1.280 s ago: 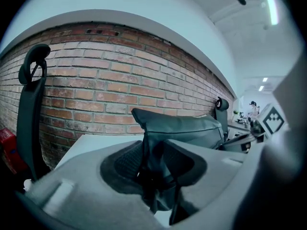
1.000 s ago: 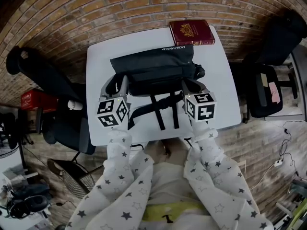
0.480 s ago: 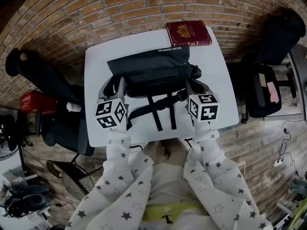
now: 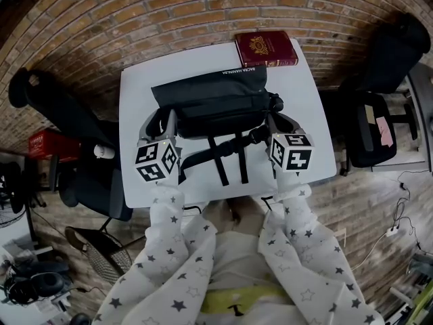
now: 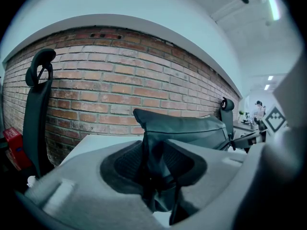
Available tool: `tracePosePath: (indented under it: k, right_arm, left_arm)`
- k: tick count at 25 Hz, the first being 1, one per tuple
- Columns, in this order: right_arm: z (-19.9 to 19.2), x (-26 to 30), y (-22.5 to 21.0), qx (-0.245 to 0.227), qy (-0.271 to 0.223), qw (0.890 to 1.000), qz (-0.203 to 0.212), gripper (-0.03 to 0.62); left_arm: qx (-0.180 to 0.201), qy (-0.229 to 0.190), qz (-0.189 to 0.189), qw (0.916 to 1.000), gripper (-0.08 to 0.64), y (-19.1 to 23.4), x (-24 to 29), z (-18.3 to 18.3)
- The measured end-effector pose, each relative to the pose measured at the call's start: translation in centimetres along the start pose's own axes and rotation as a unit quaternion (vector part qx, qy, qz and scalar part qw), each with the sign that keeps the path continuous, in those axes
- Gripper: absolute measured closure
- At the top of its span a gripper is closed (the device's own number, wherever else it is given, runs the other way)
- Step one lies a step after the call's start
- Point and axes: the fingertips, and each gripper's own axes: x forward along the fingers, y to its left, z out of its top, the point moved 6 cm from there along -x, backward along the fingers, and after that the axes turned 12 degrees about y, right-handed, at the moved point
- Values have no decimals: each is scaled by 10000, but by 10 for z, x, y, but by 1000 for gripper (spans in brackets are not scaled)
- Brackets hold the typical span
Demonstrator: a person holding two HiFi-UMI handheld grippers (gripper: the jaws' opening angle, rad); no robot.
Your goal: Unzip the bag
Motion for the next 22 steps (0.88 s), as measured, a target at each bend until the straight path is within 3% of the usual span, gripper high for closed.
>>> tracePosePath:
  k: [8,13,18,22]
  right_arm:
    - [-1,-3,-7,94,-50,9999,-25,574]
    - [-2,-3,-14,227,-351,9974,588,551]
    - [9,-15,-14,-5,-708,9932,921,447]
    - [16,-25,-11,-133,-1048,9883,1097,455]
  left_arm:
    - [-8,-3,3,10000,424,-1,0,0]
    - [-226,-106,-243,9994,419,2,0,-1]
    - [-252,-179,-392,9988,410,1,-4,1]
    - [-104,-249,-362,9990,410,-2,-15,4]
